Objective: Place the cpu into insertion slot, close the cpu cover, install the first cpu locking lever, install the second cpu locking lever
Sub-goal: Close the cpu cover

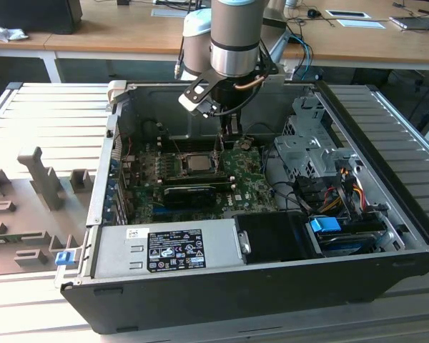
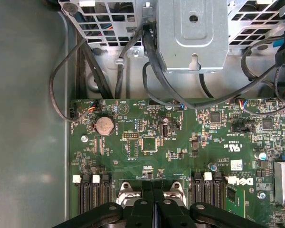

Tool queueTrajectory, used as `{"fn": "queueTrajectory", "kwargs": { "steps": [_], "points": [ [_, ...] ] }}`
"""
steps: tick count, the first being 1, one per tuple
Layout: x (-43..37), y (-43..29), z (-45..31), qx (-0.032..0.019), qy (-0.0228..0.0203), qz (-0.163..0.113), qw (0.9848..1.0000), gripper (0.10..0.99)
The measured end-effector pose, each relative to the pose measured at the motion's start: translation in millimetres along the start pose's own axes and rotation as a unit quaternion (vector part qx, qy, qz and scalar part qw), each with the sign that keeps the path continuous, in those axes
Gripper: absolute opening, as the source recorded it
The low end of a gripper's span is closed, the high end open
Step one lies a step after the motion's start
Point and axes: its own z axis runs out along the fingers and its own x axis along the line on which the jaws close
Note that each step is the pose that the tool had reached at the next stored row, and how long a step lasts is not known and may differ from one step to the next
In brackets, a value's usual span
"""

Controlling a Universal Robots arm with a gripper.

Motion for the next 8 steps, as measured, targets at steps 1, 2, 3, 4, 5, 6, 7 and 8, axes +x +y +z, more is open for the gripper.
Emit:
{"fn": "queueTrajectory", "kwargs": {
  "steps": [1,2,3,4,5,6,7,8],
  "points": [
    [0.0,-0.2,0.0,0.0,0.0,0.0,1.0,0.106],
    [0.0,-0.3,0.0,0.0,0.0,0.0,1.0,0.106],
    [0.0,-0.4,0.0,0.0,0.0,0.0,1.0,0.106],
    [0.0,-0.7,0.0,0.0,0.0,0.0,1.0,0.106],
    [0.0,-1.0,0.0,0.0,0.0,0.0,1.0,0.106],
    [0.0,-1.2,-0.1,0.0,0.0,0.0,1.0,0.106],
    [0.0,-1.3,-0.1,0.0,0.0,0.0,1.0,0.106],
    [0.0,-1.5,-0.1,0.0,0.0,0.0,1.0,0.106]
  ]
}}
